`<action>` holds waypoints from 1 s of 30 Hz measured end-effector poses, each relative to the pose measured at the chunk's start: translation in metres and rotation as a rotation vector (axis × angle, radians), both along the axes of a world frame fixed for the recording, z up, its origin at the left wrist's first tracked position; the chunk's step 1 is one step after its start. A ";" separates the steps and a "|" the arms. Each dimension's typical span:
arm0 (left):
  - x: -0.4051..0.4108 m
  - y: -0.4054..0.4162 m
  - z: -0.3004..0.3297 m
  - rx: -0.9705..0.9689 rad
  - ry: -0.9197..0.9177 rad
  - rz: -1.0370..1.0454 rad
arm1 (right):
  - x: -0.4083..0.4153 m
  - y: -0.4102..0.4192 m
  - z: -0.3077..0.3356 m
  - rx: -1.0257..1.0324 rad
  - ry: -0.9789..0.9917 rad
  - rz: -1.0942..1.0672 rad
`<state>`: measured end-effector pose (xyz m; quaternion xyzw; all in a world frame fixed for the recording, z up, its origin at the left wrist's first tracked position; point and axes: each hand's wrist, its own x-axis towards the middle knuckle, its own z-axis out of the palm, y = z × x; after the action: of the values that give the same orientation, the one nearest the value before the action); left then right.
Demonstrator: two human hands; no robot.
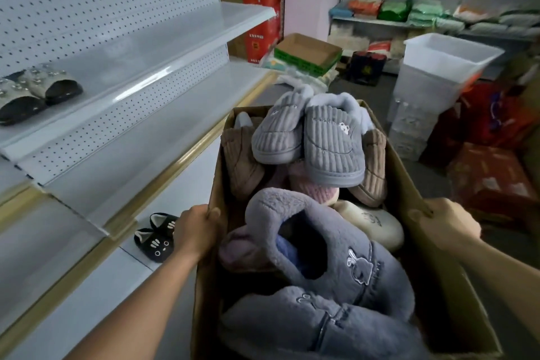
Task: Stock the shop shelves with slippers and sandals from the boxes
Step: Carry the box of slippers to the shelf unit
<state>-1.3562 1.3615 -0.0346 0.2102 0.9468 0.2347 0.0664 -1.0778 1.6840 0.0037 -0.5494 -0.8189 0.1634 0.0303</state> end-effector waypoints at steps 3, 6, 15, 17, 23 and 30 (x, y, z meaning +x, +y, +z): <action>-0.032 0.050 -0.016 -0.043 0.014 0.009 | -0.025 0.047 -0.022 -0.031 -0.019 -0.007; -0.071 0.105 -0.034 -0.086 -0.012 0.008 | -0.058 0.099 -0.039 -0.075 -0.033 0.012; -0.203 0.289 -0.056 -0.116 -0.049 -0.021 | -0.182 0.269 -0.068 -0.076 -0.032 -0.008; -0.228 0.326 -0.060 -0.132 -0.022 -0.047 | -0.199 0.297 -0.078 -0.081 -0.019 -0.032; -0.268 0.430 -0.080 -0.133 -0.024 -0.050 | -0.237 0.392 -0.113 -0.072 -0.047 -0.065; -0.257 0.534 -0.138 -0.119 -0.100 0.028 | -0.242 0.518 -0.172 -0.114 -0.059 -0.009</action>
<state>-1.6128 1.8956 -0.1729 0.1806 0.9573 0.1893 0.1227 -1.3203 2.2016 -0.1683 -0.5584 -0.8064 0.1932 -0.0243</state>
